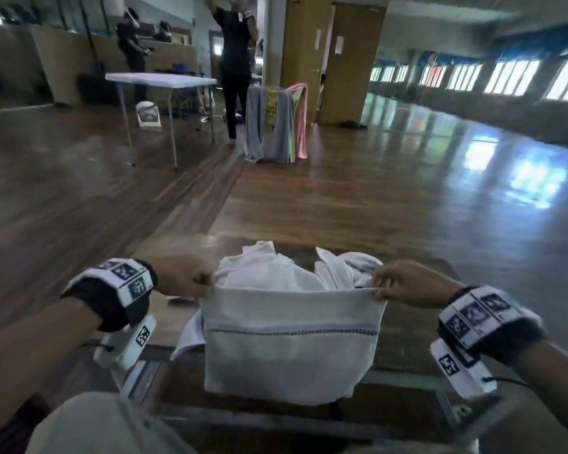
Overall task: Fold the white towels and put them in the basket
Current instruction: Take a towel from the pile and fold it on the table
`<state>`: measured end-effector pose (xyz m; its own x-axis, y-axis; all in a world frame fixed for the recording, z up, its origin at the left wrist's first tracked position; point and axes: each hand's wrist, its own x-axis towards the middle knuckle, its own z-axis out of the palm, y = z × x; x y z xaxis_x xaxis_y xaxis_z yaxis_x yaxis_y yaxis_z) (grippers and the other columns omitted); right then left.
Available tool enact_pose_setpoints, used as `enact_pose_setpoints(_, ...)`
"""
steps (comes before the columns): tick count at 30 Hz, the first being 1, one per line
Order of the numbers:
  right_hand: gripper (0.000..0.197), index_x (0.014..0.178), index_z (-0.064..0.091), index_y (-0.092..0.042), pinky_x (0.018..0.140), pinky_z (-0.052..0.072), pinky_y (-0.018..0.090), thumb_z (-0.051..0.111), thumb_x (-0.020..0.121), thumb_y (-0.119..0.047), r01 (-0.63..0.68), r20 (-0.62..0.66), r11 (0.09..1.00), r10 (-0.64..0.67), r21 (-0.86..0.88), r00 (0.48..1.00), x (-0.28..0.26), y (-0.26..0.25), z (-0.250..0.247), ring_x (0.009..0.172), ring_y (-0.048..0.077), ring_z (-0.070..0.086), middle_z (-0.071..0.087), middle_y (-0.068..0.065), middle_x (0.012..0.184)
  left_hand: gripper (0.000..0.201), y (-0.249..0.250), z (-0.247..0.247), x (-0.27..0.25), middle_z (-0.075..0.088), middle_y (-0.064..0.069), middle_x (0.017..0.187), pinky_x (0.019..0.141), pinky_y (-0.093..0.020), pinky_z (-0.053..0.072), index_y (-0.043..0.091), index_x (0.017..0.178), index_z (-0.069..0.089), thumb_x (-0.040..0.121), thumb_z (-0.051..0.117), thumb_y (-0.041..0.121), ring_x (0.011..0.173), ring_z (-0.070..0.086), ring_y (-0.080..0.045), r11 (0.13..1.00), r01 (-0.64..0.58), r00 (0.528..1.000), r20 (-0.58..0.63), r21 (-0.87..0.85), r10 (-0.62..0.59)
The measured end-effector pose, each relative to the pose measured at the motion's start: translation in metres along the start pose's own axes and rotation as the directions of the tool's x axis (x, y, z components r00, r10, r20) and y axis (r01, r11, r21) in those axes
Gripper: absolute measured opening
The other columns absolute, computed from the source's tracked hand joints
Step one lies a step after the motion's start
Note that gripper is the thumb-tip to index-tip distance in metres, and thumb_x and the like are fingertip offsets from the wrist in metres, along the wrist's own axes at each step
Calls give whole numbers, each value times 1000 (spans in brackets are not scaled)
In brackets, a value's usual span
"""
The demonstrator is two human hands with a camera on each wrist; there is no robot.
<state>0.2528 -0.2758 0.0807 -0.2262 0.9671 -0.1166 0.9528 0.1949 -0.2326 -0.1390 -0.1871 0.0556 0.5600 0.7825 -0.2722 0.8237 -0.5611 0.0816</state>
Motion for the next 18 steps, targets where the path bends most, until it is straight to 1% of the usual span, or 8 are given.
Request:
enact_pose_setpoints(3,6,88,68,-24,70,42,21,63,85,-22,-42,28,999,42,9,999,9,18,52,74,0,56,61,-17,78,22,-5,44,19,60,1,85,66,-27,35,15,88,61,90,52,35,78,53,-19,1000,-13,997,70,-9,14)
enact_pose_setpoints(6,6,83,63,-29,74,45,25,62,86,-24,-85,-10,994,86,71,996,23,33,78,78,5,59,62,-16,80,17,-13,61,37,54,6,79,68,-29,36,25,77,52,91,53,35,75,50,-16,1000,0,1000,22,-24,0)
enact_pose_setpoints(9,5,85,67,-20,76,48,28,62,86,-18,-106,-105,980,125,168,987,44,43,85,83,12,63,68,-7,84,11,-25,65,59,65,0,83,71,-33,42,20,79,58,88,57,28,78,57,-21,985,-10,975,-219,-171,-28)
enact_pose_setpoints(11,5,86,66,-13,71,45,25,62,87,-14,-107,-165,960,154,260,974,60,47,83,82,16,62,69,1,86,12,-29,63,75,66,-2,81,66,-30,36,17,79,60,85,55,26,74,55,-20,966,-45,914,-401,-256,-64)
enact_pose_setpoints(13,4,86,65,-9,66,41,23,62,87,-12,-107,-215,930,192,352,957,80,53,83,77,18,59,66,6,84,20,-34,60,94,63,0,74,61,-28,32,12,78,61,81,51,29,69,51,-19,949,-52,863,-492,-311,-114)
enact_pose_setpoints(15,4,86,64,-8,67,40,24,64,86,-12,-97,-252,916,207,390,945,103,60,85,73,14,56,64,4,82,21,-39,58,114,60,-2,72,59,-28,32,6,78,60,87,55,24,69,51,-23,931,13,841,-500,-364,-207)
enact_pose_setpoints(16,5,86,63,-8,69,40,24,64,86,-13,-95,-244,910,207,404,947,114,64,87,73,13,55,63,2,81,20,-41,58,124,59,-5,73,58,-28,32,4,79,60,89,57,21,71,51,-24,922,41,846,-477,-385,-237)
enact_pose_setpoints(18,5,85,63,-10,69,41,21,64,86,-15,-111,-157,905,191,411,969,133,71,95,74,10,55,62,-3,79,21,-44,59,139,59,-7,78,58,-24,34,2,84,60,90,57,21,74,51,-24,904,85,897,-362,-419,-252)
